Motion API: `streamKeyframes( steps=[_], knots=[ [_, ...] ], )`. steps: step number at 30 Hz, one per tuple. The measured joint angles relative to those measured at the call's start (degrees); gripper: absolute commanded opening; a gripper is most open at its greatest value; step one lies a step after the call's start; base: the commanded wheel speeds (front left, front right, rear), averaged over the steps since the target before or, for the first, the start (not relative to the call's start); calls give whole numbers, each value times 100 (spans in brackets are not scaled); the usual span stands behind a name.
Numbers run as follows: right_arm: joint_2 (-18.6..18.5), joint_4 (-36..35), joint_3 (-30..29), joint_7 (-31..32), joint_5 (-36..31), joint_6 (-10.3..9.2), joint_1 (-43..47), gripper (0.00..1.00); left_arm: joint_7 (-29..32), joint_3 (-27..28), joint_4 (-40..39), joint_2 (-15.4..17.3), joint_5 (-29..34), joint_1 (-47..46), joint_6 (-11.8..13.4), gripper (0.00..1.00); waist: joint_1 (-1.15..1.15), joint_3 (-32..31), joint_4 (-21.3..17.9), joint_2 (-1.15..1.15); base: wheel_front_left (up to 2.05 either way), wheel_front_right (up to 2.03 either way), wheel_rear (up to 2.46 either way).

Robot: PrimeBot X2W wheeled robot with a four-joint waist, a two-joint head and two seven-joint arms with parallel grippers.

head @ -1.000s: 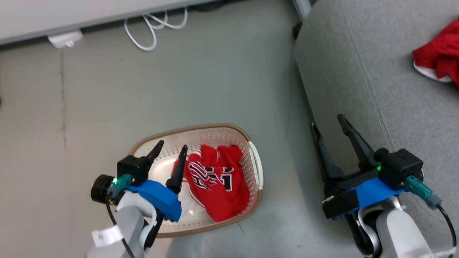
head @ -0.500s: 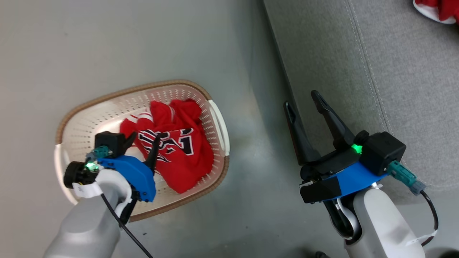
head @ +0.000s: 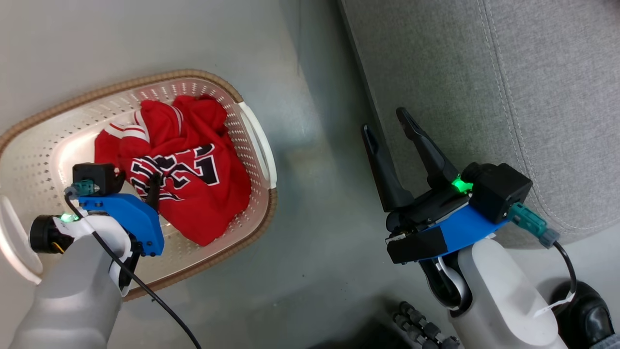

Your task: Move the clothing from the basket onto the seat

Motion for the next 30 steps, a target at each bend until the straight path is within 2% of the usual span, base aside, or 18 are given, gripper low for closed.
streamKeyframes(
  steps=[10,12,13,30],
  knots=[
    [0,-9,78,-24,164,0,-196,100,22,-24,175,66,-43,-222,-9,100,0,307,-140,0,0,0,0],
    [0,-16,81,-24,189,0,-197,100,38,-101,183,74,-4,-230,-27,30,0,304,-148,0,0,0,0],
    [0,-22,83,-24,197,0,-197,100,44,-126,191,75,2,-240,-38,0,0,301,-152,0,0,0,0],
    [1,-15,42,-29,146,0,-204,100,84,-415,321,-62,-13,-322,-111,0,-1,154,-49,0,0,0,0]
  ],
)
